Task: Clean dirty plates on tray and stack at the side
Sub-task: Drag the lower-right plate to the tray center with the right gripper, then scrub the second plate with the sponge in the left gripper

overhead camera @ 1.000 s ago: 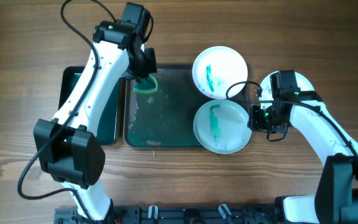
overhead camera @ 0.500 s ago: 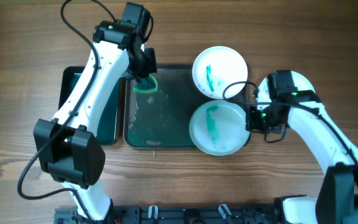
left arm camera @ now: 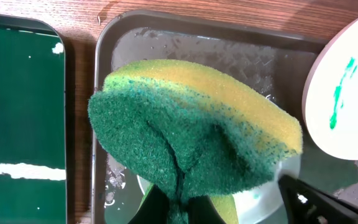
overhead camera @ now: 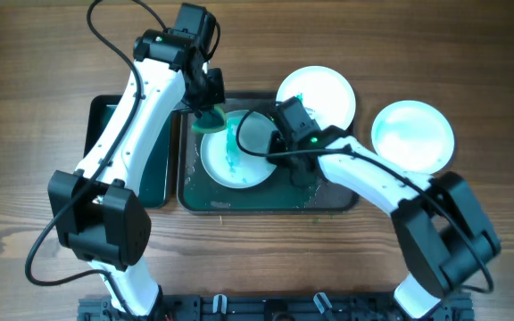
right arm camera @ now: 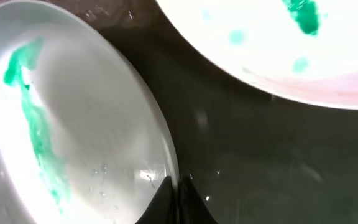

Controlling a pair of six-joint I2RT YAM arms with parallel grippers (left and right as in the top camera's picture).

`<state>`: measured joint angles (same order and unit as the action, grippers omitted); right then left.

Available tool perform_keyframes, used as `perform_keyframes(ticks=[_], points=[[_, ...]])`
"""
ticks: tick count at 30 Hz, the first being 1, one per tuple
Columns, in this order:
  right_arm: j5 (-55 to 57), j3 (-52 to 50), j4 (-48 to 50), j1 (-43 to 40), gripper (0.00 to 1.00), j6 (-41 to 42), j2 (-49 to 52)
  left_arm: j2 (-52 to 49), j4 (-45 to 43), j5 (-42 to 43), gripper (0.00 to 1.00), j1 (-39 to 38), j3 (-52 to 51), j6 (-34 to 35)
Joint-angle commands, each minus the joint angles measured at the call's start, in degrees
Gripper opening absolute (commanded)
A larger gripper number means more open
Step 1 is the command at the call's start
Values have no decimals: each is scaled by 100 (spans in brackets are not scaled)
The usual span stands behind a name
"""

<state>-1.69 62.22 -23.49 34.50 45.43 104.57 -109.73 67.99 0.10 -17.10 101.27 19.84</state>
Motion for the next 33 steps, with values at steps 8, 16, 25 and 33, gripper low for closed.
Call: perform_keyframes(ticks=[8, 16, 25, 33], points=[[-933, 136, 389, -420, 31, -1523, 315, 96, 11, 48, 4, 0, 94, 59], [-1250, 155, 686, -448, 8, -1773, 662, 94, 24, 52, 4, -7, 11, 177], [-1235, 155, 678, -448, 4, -1628, 662, 94, -1193, 695, 4, -66, -1845, 240], [-1237, 155, 682, -448, 4, -1633, 662, -57, -1823, 688, 4, -267, -2455, 13]])
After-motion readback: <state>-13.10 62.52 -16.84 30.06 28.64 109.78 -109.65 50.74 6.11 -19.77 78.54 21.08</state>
